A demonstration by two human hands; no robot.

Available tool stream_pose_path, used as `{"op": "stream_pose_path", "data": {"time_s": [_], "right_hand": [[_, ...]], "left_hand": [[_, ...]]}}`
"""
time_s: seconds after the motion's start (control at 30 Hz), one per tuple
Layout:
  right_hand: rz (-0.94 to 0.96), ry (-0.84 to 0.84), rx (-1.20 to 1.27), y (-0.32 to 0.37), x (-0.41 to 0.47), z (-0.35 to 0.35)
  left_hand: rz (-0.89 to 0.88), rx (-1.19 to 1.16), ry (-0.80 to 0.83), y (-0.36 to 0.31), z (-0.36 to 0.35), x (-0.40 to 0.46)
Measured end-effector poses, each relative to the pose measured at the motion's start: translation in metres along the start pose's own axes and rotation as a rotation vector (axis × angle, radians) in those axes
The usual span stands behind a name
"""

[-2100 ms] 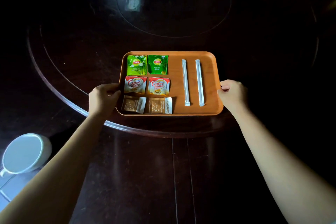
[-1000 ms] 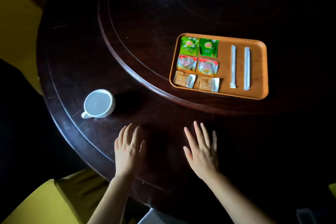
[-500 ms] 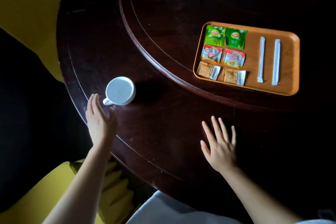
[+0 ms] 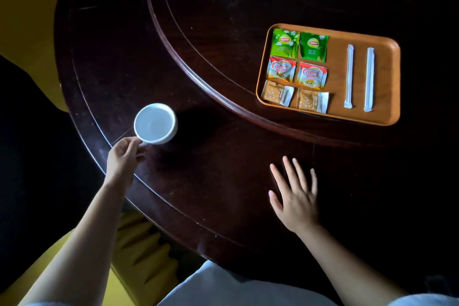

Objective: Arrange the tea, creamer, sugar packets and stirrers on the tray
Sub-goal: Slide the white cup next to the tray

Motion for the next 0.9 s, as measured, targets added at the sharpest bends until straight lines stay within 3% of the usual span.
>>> {"op": "stream_pose_path", "data": {"time_s": [0.17,0.53,0.9], "right_hand": [[-0.004,0.006,0.01,0.0,0.001,0.0],[0.006,0.009,0.034,-0.001,0.002,0.0],[0.019,-0.023,0.045,-0.001,0.002,-0.001]], "left_hand": [[-0.044,-0.01,-0.005,-0.016,-0.012,0.003],[-0.352,0.131,0.173,-0.146,-0.089,0.03],[-0.323,0.08,0.35,-0.157,-0.156,0.057]]}}
Point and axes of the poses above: each hand's wrist, its own x-axis towards the middle knuckle, its own z-axis out of the back of the hand, y = z × x, the point moved 3 cm from there along x, towards the middle knuckle, and after that the axes turned 4 degrees about x, right-handed, at the moved point
